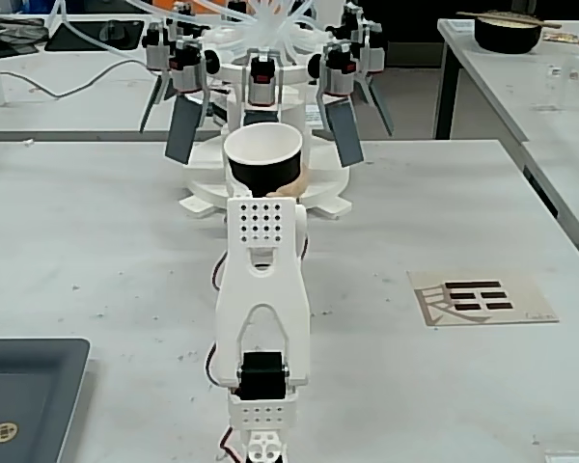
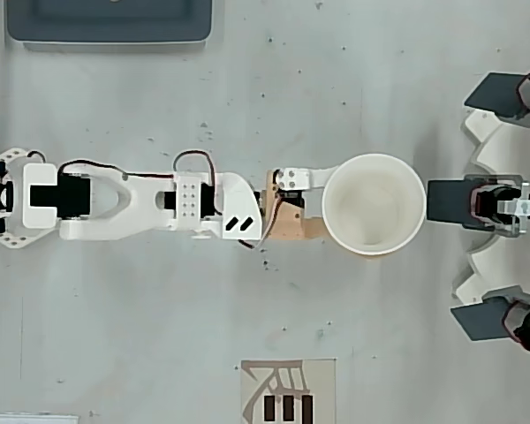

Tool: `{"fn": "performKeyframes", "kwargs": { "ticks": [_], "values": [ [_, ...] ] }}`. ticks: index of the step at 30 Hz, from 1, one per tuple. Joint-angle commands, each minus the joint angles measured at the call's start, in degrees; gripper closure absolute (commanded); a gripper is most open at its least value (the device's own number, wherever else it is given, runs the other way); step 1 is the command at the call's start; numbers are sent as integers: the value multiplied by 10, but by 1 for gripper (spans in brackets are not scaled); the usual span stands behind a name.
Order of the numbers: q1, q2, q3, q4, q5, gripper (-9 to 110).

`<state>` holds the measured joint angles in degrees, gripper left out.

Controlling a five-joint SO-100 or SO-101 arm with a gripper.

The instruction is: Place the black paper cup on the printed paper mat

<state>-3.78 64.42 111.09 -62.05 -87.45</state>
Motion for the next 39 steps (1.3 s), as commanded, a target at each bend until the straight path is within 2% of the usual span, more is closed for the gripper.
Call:
{"fn": "performKeyframes", "kwargs": {
  "ticks": [1,20,39],
  "values": [
    [-5,44,2,7,-42,90],
    [-5,69,24,7,-25,90],
    [-4,252,224,14,-18,90]
  ]
}}
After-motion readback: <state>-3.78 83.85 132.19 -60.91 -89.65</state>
